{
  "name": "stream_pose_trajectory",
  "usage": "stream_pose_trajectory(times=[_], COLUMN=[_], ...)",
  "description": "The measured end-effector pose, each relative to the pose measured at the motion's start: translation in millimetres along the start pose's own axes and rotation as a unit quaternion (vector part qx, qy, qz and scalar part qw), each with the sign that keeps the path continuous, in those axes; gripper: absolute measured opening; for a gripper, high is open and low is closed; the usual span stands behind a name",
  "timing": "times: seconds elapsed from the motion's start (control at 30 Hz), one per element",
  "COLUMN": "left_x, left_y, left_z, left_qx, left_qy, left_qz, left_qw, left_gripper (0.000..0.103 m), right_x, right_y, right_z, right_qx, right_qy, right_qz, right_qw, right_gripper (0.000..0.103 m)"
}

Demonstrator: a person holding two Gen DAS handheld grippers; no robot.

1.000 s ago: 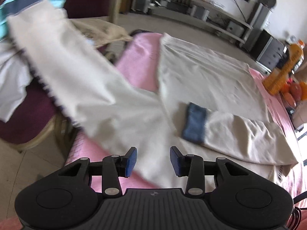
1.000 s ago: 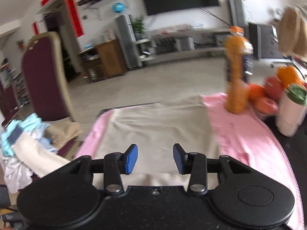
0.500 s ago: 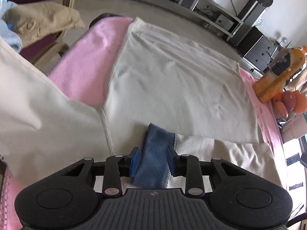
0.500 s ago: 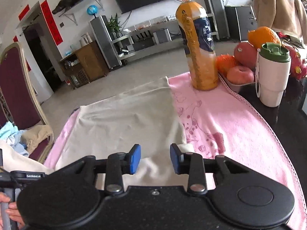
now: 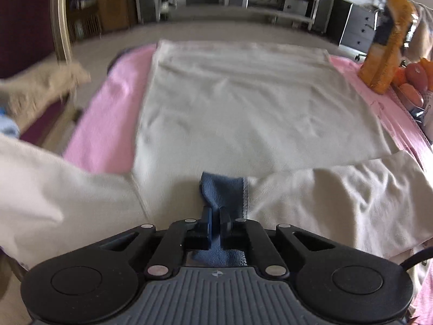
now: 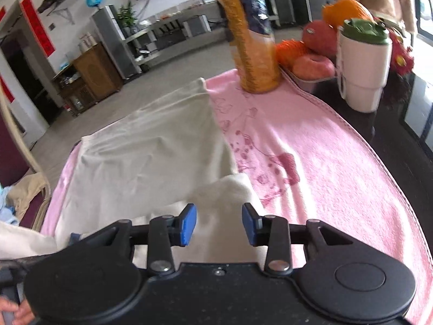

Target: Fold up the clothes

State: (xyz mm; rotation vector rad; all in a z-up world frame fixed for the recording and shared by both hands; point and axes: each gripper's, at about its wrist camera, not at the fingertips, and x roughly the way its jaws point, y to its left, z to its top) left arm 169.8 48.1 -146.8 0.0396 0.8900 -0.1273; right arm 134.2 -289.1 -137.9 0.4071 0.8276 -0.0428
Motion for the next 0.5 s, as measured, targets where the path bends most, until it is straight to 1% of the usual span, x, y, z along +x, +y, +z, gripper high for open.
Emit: stream_pose_trajectory(times=[0.07,0.2,0.27,0.37,0.47,0.5], left_x=[-21,-71,-92,-105,-96,-91], left_y=[-1,6,4,12,23,25], left_z=[-1,-7,-9,-15,-19,-20], left_qx=[-0.009,-0.049,-0.055,-0.066,-0.074,-0.073], left_qy=[-0.032,-0.076,-0.093,-0.095,-0.084,-0.081], left_qz=[-0.006,-0.040,-0.035,-0.027,-0.007,0.003], left_qw=[0.9994,0.9951,0.9935,0.9929,0.9937,0.9941], left_gripper=[0.003,0.003,0.003,0.003,0.003,0.003], right_x=[1,-1,-3,-5,-8,-9], right_y=[-8,-23,-27,-26,-25,-25], right_z=[1,1,0,-4,-7,-8], right_qx=[0.018,0.048,0.055,0.048,0.042,0.040], right_qy=[0.003,0.000,0.000,0.005,0.011,0.013], right_qz=[-0.002,-0.011,-0.015,-0.009,-0.003,-0.001], right_qw=[1.000,0.999,0.998,0.999,0.999,0.999], right_gripper=[0.039,0.042,0.043,0.043,0.045,0.049])
